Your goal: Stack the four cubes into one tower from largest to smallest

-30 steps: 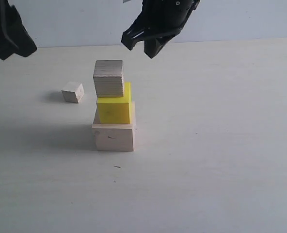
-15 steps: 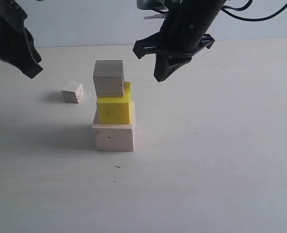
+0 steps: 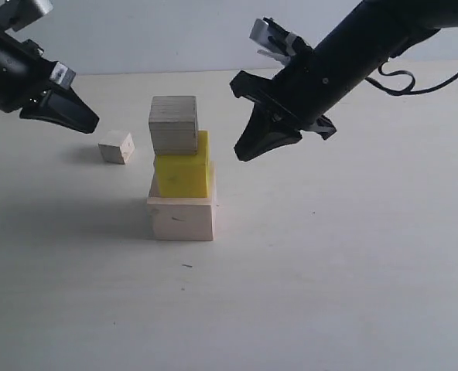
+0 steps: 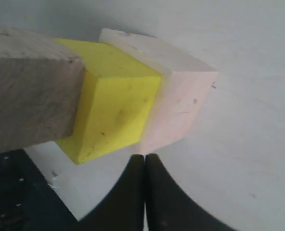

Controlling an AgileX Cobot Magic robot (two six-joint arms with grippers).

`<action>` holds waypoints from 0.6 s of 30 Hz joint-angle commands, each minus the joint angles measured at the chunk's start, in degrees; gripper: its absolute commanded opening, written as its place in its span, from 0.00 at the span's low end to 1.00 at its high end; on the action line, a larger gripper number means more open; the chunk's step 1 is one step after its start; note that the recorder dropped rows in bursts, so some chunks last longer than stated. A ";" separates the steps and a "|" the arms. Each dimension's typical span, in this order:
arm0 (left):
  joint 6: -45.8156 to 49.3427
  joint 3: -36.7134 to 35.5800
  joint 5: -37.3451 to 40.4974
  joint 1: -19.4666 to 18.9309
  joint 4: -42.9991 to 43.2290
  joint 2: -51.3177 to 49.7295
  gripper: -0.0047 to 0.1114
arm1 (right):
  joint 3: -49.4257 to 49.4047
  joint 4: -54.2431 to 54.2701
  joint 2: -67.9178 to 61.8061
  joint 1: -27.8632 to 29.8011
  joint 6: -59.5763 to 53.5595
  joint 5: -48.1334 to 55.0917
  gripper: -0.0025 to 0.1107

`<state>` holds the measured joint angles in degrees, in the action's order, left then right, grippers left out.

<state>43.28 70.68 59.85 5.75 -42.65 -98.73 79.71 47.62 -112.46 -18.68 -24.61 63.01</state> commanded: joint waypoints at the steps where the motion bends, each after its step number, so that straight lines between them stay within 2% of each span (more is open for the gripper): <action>1: 1.49 -0.12 0.26 -0.04 -2.72 -1.87 0.04 | -1.72 7.74 -0.40 0.27 -5.50 -1.72 0.02; 4: 1.71 -0.12 0.84 -0.04 -3.12 -3.46 0.04 | -1.72 11.74 -0.95 0.01 -7.38 -0.80 0.02; 14: 5.97 -0.12 2.68 0.07 -9.46 -3.85 0.04 | -1.72 9.28 -0.93 0.01 -6.75 5.95 0.02; 18: 6.20 -0.12 3.19 0.18 -10.20 -3.97 0.04 | -1.72 9.28 -0.93 -3.06 -6.26 5.68 0.02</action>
<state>49.01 70.68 62.56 5.75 -51.81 -102.86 78.28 56.90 -113.67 -20.15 -30.84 68.43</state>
